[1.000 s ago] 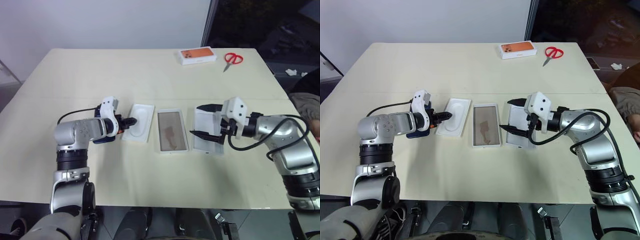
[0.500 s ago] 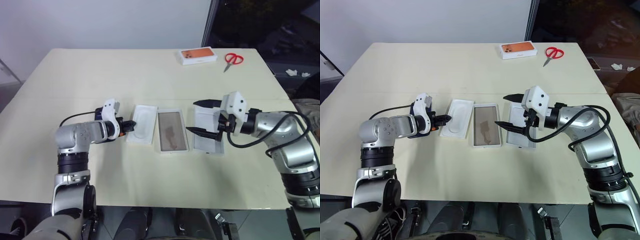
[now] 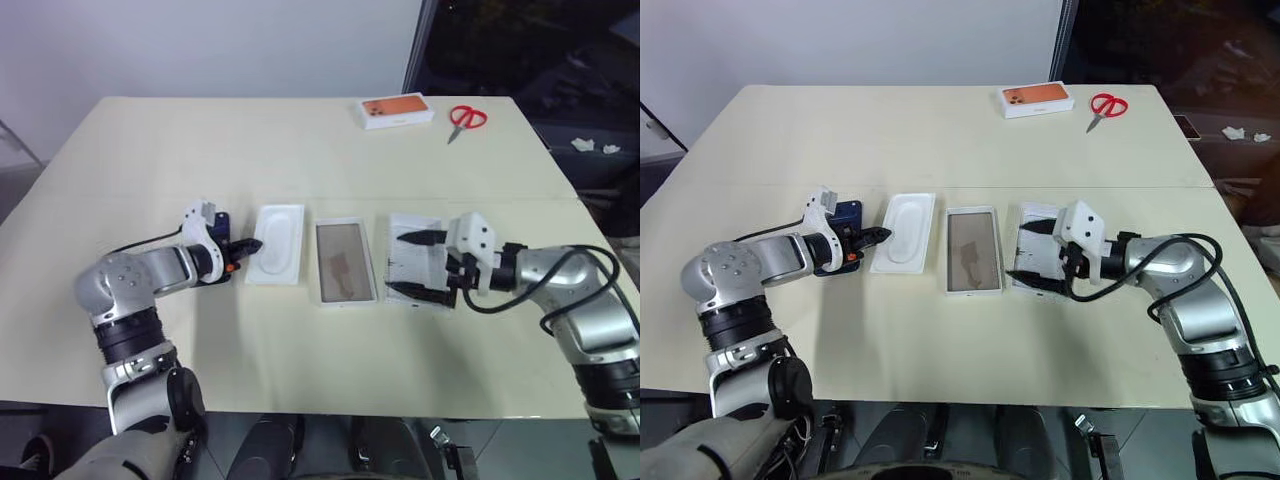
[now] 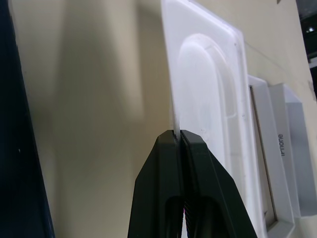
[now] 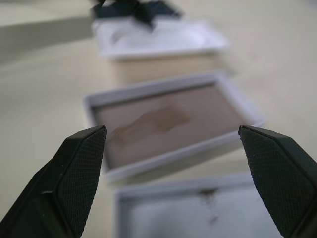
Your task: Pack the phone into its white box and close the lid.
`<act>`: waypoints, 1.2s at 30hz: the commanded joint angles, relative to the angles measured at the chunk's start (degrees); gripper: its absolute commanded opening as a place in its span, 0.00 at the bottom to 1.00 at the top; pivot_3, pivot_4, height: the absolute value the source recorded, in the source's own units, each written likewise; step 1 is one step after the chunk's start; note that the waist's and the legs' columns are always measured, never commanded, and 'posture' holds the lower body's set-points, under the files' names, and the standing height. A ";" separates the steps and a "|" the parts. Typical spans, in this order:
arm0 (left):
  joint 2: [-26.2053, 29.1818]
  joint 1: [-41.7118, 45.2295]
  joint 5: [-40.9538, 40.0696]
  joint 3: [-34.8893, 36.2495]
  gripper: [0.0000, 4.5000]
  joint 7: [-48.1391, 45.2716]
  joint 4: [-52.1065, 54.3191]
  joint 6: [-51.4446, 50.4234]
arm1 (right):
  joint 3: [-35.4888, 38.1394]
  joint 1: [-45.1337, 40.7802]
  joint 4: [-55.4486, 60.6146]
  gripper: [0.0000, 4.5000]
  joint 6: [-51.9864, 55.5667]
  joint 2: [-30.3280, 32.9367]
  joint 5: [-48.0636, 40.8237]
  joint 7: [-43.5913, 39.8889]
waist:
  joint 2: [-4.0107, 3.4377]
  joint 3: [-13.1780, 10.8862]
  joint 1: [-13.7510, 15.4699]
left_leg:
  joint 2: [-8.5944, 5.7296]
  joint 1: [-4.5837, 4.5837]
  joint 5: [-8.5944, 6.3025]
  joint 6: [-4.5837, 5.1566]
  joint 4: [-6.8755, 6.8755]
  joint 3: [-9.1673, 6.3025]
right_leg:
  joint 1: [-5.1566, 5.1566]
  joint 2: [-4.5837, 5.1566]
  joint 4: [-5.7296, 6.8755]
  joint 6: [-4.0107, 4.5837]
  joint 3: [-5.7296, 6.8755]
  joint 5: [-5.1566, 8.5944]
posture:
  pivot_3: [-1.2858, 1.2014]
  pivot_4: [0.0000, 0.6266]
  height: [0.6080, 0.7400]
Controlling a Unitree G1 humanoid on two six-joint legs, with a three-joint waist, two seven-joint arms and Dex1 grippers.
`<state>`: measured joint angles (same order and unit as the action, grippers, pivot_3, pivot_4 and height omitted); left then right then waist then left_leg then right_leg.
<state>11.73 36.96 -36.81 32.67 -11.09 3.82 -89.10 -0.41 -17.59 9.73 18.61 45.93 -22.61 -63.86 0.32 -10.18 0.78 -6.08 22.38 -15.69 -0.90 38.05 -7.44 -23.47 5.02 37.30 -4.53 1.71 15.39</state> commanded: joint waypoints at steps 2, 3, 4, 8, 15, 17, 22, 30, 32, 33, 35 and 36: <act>-7.78 4.06 -2.79 3.73 0.00 4.99 7.00 -3.40 | 4.06 -1.39 1.53 1.00 2.11 0.43 -5.24 -1.96 | 0.05 -0.03 0.12 | 0.00 0.00 0.00 0.00 0.02 -0.01 | 0.03 0.00 -0.01 -0.02 0.01 -0.01 | 0.52 0.24 1.00; -8.51 4.12 -2.75 2.86 0.00 5.54 7.52 -3.40 | 3.92 -1.64 1.40 1.00 1.92 0.44 -5.13 -2.15 | 0.06 -0.03 0.07 | 0.00 0.00 0.00 0.00 0.03 -0.01 | 0.04 0.00 -0.01 -0.03 0.01 -0.02 | 0.52 0.24 1.00; -8.64 3.77 -3.39 1.05 0.00 5.29 7.98 -3.40 | 3.67 -1.83 1.22 1.00 1.65 0.35 -4.86 -2.13 | 0.06 -0.03 -0.04 | 0.00 0.00 0.00 -0.01 0.03 0.00 | 0.04 0.00 -0.01 -0.04 0.02 -0.02 | 0.52 0.24 1.00; -9.41 4.48 -3.22 -1.39 0.00 4.86 7.13 -3.19 | 2.82 -2.68 0.58 1.00 1.34 -0.51 -4.05 -1.50 | 0.06 -0.03 -0.19 | 0.08 -0.01 0.02 -0.05 -0.02 0.06 | -0.03 -0.06 0.01 -0.05 0.01 -0.02 | 0.52 0.24 1.00; -11.56 5.83 -1.38 -5.01 0.00 4.65 3.92 -1.28 | 2.84 -2.76 0.72 1.00 0.90 -0.97 -3.27 -0.38 | 0.06 -0.03 0.08 | 0.04 -0.01 0.03 -0.07 0.01 0.06 | 0.01 -0.04 -0.01 -0.05 0.01 -0.02 | 0.52 0.24 1.00; -11.69 5.61 -1.65 -6.24 0.00 4.10 4.13 -1.76 | 2.85 -2.52 0.89 1.00 0.80 -1.00 -3.10 -0.09 | 0.07 -0.03 0.07 | 0.04 0.00 0.03 -0.07 0.01 0.06 | 0.00 -0.04 -0.02 -0.05 0.01 -0.02 | 0.52 0.24 1.00; -13.34 5.29 -1.15 -7.40 0.00 4.44 4.18 -1.69 | 3.08 -2.19 1.12 1.00 0.65 -1.31 -2.84 0.81 | 0.07 -0.03 -0.01 | 0.04 0.00 0.03 -0.07 0.01 0.05 | 0.00 -0.04 -0.01 -0.05 0.01 -0.02 | 0.52 0.24 1.00; -13.59 4.87 -0.33 -7.49 0.32 4.48 4.87 -1.42 | 3.10 -1.78 1.04 1.00 0.21 -1.49 -2.52 1.36 | 0.07 -0.03 0.02 | 0.05 0.00 0.03 -0.08 0.01 0.05 | 0.00 -0.05 -0.01 -0.05 0.01 -0.02 | 0.52 0.24 1.00; -13.38 5.10 -0.48 -7.50 0.54 4.34 5.58 -1.49 | 3.18 -1.60 0.98 1.00 0.13 -1.45 -2.49 1.37 | 0.07 -0.03 0.03 | 0.05 0.00 0.03 -0.07 0.01 0.05 | 0.00 -0.04 -0.01 -0.05 0.01 -0.02 | 0.52 0.24 1.00; -13.57 5.36 -0.48 -7.04 0.64 4.55 5.80 -1.39 | 3.22 -1.51 0.99 1.00 0.15 -1.43 -2.54 1.41 | 0.07 -0.03 0.03 | 0.05 0.00 0.03 -0.07 0.01 0.05 | 0.00 -0.04 -0.02 -0.05 0.01 -0.02 | 0.52 0.24 1.00; -13.45 5.67 -0.80 -6.55 0.87 4.35 6.27 -1.57 | 3.19 -1.36 1.05 1.00 0.06 -1.42 -2.54 1.50 | 0.07 -0.03 0.03 | 0.05 0.00 0.03 -0.08 0.01 0.05 | 0.00 -0.04 -0.02 -0.05 0.01 -0.02 | 0.52 0.24 1.00; -12.91 5.71 -1.05 -6.78 0.97 3.91 6.74 -1.79 | 3.09 -1.44 1.01 1.00 0.04 -1.50 -2.51 1.56 | 0.07 -0.03 0.02 | 0.05 0.00 0.03 -0.08 0.01 0.05 | 0.00 -0.05 -0.02 -0.05 0.01 -0.02 | 0.52 0.24 1.00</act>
<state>-1.79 41.32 -36.77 25.66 -6.17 7.84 -90.82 1.26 -18.69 9.72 19.58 44.43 -24.88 -62.47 0.38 -10.21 0.79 -6.03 22.38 -15.65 -0.98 38.06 -7.38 -23.47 4.98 37.29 -4.58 1.72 15.37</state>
